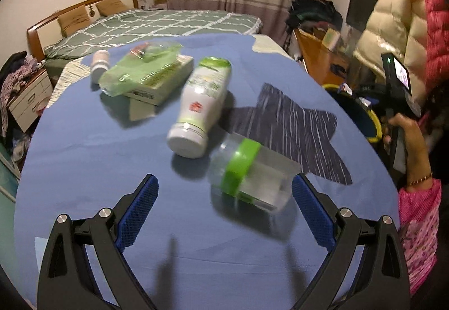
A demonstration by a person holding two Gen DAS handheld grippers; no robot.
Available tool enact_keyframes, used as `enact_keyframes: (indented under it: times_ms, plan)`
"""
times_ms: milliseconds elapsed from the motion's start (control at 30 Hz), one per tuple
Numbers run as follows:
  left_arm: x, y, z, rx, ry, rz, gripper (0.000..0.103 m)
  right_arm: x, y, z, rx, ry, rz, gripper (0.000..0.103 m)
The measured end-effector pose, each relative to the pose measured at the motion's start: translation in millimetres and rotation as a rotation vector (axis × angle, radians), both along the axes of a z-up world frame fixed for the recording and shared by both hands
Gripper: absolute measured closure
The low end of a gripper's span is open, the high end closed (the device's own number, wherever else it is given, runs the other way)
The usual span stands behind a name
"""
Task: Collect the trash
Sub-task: 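Carry the white pouch over the bin and open the right gripper, then grasp the clear green-lidded plastic jar with the left gripper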
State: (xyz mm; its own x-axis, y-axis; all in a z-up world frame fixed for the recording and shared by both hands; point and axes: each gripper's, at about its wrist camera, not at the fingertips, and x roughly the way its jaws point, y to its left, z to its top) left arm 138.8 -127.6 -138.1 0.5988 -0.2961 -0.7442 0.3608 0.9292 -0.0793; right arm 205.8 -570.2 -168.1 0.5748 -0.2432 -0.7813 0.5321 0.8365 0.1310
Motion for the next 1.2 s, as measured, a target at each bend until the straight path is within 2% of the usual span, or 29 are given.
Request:
enact_keyframes:
  times_ms: [67, 167, 200, 467, 633, 833, 1200]
  plan:
    - [1.0, -4.0, -5.1, -0.001, 0.010, -0.013, 0.008, 0.9, -0.5, -4.1, 0.001, 0.009, -0.009, 0.062]
    - [2.6, -8.3, -9.0, 0.002, 0.011, -0.041, 0.008, -0.2, 2.5, -5.7, -0.017, 0.023, -0.021, 0.043]
    - [4.1, -8.8, -9.6, 0.007, 0.011, -0.048, 0.008, 0.6, 2.3, -4.6, -0.027, 0.019, -0.025, 0.042]
    - [11.4, -12.6, -9.1, 0.009, 0.001, -0.132, 0.008, -2.1, 2.9, 4.7, -0.031, -0.004, -0.024, 0.040]
    - [13.2, -18.5, -10.2, -0.021, 0.023, -0.188, 0.008, -2.1, 4.0, 6.1, -0.030, -0.012, -0.015, 0.039]
    - [14.0, -26.4, -14.9, -0.003, 0.025, -0.201, 0.009, -0.4, 6.3, 7.4, -0.028, -0.017, 0.003, 0.038]
    - [22.8, -32.5, -20.8, 0.022, 0.034, -0.196, 0.023, -2.8, 9.8, 8.6, -0.017, -0.030, 0.026, 0.038]
